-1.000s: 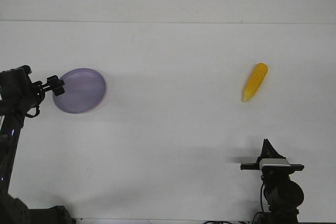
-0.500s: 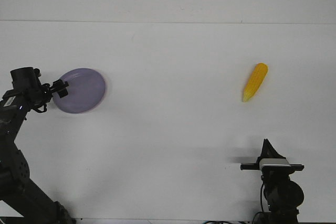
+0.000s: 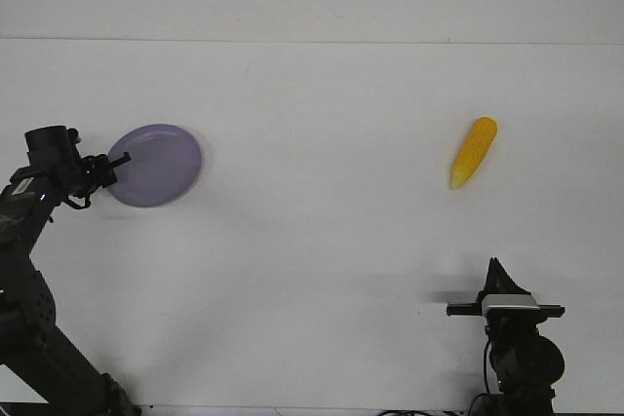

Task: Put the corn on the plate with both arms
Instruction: 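Reach the left gripper out to the lavender plate's near rim and grip it, then drag the plate with the left gripper toward the robot, centered between grippers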

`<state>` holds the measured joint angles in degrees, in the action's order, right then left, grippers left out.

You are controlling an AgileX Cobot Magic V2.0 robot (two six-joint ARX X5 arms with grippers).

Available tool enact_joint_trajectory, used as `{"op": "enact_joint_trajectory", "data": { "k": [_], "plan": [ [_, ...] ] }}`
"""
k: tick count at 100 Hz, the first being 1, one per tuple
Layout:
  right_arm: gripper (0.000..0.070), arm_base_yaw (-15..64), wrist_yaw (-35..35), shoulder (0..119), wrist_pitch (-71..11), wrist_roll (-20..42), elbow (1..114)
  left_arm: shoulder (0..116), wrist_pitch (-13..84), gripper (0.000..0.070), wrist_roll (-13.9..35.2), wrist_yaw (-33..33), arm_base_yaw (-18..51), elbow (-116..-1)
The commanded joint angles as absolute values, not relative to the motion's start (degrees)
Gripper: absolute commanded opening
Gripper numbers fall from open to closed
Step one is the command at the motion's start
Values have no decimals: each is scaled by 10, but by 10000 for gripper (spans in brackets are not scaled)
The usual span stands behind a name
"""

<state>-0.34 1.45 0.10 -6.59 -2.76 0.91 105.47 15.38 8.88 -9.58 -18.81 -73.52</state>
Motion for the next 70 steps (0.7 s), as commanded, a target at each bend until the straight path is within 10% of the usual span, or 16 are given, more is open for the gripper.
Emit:
{"op": "enact_joint_trajectory", "data": {
  "k": [1,70],
  "plan": [
    [16,-3,15,1,-60,-28,7,1070,152,7,86,-95,-187,-748],
    [16,-3,15,1,-60,-28,7,735,271,7,90,-241,-94,-684]
  ]
}}
